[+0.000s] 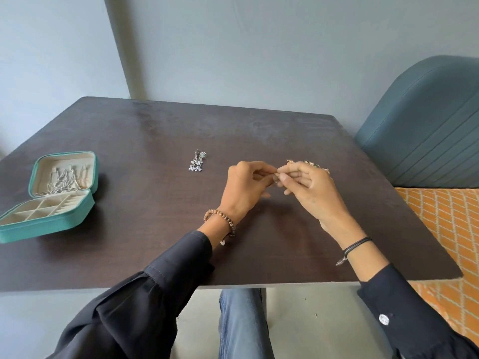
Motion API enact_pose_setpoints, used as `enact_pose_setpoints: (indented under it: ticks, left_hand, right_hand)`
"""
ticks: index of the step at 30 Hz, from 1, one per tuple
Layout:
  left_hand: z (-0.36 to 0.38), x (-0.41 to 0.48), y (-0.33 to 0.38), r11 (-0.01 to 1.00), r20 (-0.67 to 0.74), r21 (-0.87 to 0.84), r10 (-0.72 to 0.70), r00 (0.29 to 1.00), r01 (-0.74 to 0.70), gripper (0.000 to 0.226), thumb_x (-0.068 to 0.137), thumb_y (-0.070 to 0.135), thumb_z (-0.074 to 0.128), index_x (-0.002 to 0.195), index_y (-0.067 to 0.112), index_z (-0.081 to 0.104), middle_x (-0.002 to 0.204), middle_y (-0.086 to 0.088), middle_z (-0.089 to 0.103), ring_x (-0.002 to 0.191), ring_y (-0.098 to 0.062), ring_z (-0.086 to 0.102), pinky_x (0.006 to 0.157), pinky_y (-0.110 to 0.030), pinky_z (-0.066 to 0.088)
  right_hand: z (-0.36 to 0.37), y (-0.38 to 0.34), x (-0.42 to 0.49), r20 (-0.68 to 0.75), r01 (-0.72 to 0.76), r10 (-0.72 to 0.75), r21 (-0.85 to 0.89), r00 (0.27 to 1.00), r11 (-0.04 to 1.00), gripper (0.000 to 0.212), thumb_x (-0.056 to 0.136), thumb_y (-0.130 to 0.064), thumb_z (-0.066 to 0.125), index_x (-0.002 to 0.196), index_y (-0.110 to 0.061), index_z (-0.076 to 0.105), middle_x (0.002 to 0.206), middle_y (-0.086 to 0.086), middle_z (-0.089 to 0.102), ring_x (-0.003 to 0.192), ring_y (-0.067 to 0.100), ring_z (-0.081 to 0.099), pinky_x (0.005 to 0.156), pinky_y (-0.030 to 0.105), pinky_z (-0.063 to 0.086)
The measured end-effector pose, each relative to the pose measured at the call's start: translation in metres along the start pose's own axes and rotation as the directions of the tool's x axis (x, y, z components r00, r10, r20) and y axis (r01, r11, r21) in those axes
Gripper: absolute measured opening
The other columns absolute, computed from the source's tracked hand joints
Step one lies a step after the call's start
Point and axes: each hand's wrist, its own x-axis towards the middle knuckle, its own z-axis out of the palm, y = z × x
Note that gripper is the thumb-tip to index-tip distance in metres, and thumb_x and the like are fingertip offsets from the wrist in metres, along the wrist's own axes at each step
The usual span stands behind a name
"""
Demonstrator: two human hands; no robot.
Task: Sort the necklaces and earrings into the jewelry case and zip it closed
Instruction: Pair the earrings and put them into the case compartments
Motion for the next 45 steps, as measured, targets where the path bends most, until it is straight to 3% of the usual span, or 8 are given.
enact_pose_setpoints:
  ticks: [8,17,24,29,31,34,36,45]
  left_hand:
    - [-0.032,-0.028,0.009,0.99,-0.118,-0.138,-0.01,0.993,-0.006,0.013,0.087,0.003,0.077,0.099,0.003,0.074,0.086,-0.009,0.076,0.08,-0.018,0.075,0.067,-0.028,0.063]
    - [-0.1,-0.057,0.009,0.996,-0.246,-0.086,0.018,0.969,-0.041,0.014,0.088,0.009,0.078,0.101,0.005,0.074,0.089,-0.003,0.077,0.082,-0.012,0.075,0.065,-0.031,0.063]
    - [-0.169,-0.081,0.004,0.966,-0.287,0.257,0.098,0.953,-0.022,0.016,0.089,0.007,0.073,0.102,0.016,0.076,0.095,0.01,0.076,0.088,0.001,0.07,0.078,-0.017,0.057]
    - [-0.223,-0.106,0.003,0.874,-0.364,0.485,0.18,0.914,0.021,0.014,0.09,0.013,0.071,0.1,0.02,0.077,0.099,0.011,0.076,0.092,-0.003,0.07,0.088,-0.03,0.055]
    - [-0.239,-0.115,0.0,0.856,-0.441,0.504,0.14,0.886,0.116,0.014,0.09,0.018,0.07,0.099,0.027,0.076,0.102,0.014,0.075,0.097,-0.01,0.069,0.087,-0.036,0.054]
    - [-0.258,-0.124,-0.007,0.779,-0.531,0.545,0.034,0.847,0.31,0.015,0.093,0.026,0.064,0.101,0.035,0.073,0.115,0.013,0.072,0.106,-0.019,0.063,0.08,-0.032,0.046]
    - [-0.268,-0.13,-0.014,0.744,-0.547,0.553,-0.016,0.837,0.375,0.016,0.094,0.028,0.062,0.105,0.033,0.072,0.121,0.009,0.069,0.112,-0.02,0.058,0.086,-0.035,0.043]
    - [-0.273,-0.159,-0.039,0.789,-0.501,0.442,-0.178,0.847,0.427,0.046,0.093,0.048,0.055,0.132,0.026,0.059,0.148,0.003,0.049,0.133,-0.022,0.047,0.11,-0.046,0.037]
  right_hand:
    - [0.019,-0.021,-0.011,0.101,0.035,-0.045,0.1,0.994,0.994,0.03,0.081,-0.014,0.086,0.109,-0.013,0.073,0.099,0.0,0.079,0.095,0.011,0.074,0.086,0.022,0.058]
    - [0.076,-0.057,-0.007,0.164,0.164,-0.161,-0.005,0.973,0.986,0.014,0.088,-0.025,0.081,0.101,-0.022,0.078,0.096,-0.008,0.079,0.091,0.01,0.074,0.084,0.033,0.061]
    - [0.13,-0.081,-0.002,0.239,0.138,-0.157,0.094,0.958,0.986,0.011,0.087,-0.019,0.081,0.098,-0.017,0.08,0.09,-0.005,0.079,0.076,0.009,0.073,0.076,0.019,0.055]
    - [0.168,-0.092,0.0,0.311,0.144,-0.175,0.12,0.934,0.982,0.012,0.087,-0.019,0.082,0.098,-0.016,0.079,0.089,-0.002,0.079,0.079,0.008,0.073,0.075,0.016,0.054]
    - [0.182,-0.095,0.001,0.341,0.149,-0.186,0.131,0.922,0.98,0.012,0.087,-0.018,0.081,0.099,-0.015,0.079,0.09,-0.001,0.079,0.081,0.009,0.074,0.076,0.017,0.054]
    - [0.198,-0.1,0.0,0.378,0.153,-0.194,0.136,0.905,0.979,0.012,0.088,-0.015,0.08,0.099,-0.013,0.079,0.091,0.0,0.079,0.08,0.008,0.073,0.076,0.017,0.055]
    - [0.209,-0.102,0.002,0.399,0.158,-0.193,0.121,0.896,0.98,0.012,0.088,-0.016,0.08,0.099,-0.014,0.079,0.093,-0.001,0.079,0.082,0.009,0.073,0.077,0.02,0.057]
    - [0.242,-0.104,0.008,0.458,0.214,-0.198,0.016,0.867,0.977,0.01,0.088,-0.028,0.08,0.098,-0.027,0.08,0.094,-0.01,0.078,0.093,0.01,0.072,0.076,0.038,0.061]
